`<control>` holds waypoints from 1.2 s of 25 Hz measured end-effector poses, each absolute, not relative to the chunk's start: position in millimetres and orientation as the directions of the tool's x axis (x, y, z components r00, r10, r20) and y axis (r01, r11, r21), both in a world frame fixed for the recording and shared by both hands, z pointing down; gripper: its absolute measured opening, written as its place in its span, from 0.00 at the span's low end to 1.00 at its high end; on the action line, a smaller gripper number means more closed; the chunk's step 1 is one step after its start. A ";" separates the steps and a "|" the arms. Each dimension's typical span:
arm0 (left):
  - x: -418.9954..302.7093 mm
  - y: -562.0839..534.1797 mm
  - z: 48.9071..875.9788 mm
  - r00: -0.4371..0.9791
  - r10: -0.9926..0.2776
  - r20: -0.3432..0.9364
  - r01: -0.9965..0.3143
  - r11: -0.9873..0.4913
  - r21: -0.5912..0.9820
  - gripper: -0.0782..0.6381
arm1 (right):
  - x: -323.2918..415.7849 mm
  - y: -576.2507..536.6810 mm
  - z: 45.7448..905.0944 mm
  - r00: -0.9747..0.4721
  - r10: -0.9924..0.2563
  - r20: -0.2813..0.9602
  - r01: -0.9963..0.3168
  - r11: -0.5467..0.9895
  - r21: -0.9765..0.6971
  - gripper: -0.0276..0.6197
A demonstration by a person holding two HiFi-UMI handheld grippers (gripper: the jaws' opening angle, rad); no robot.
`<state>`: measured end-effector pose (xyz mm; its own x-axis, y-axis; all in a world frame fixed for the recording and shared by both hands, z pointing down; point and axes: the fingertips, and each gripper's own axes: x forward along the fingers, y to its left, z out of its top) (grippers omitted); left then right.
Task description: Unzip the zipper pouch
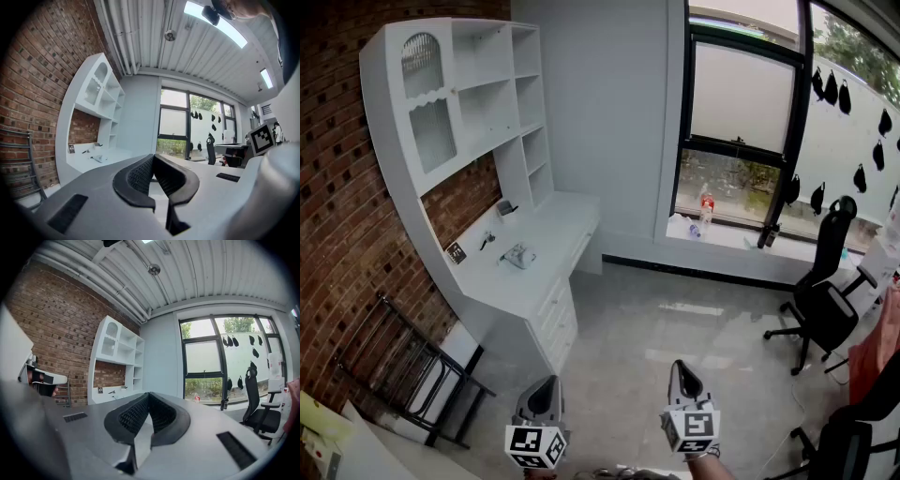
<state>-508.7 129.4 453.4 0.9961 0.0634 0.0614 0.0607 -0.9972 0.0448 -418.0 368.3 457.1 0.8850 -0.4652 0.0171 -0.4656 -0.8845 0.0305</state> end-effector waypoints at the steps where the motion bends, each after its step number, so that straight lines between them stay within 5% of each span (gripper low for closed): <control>1: -508.2 132.2 453.7 0.996 0.065 0.062 0.062 -0.997 0.052 0.11 | -418.7 370.8 456.4 0.884 -0.466 0.020 -0.467 -0.884 0.036 0.04; 21: -483.4 161.5 456.2 0.988 0.152 0.040 0.148 -0.986 0.071 0.12 | -405.0 396.0 457.8 0.910 -0.415 -0.011 -0.416 -0.910 -0.003 0.05; 24: -476.9 169.4 457.4 0.986 0.164 0.038 0.160 -0.984 0.077 0.16 | -401.6 398.4 461.2 0.896 -0.444 0.000 -0.444 -0.896 -0.006 0.25; 30: -465.6 182.8 456.0 0.979 0.201 0.038 0.199 -0.978 0.062 0.31 | -395.4 397.3 463.7 0.876 -0.481 0.006 -0.481 -0.876 -0.001 0.45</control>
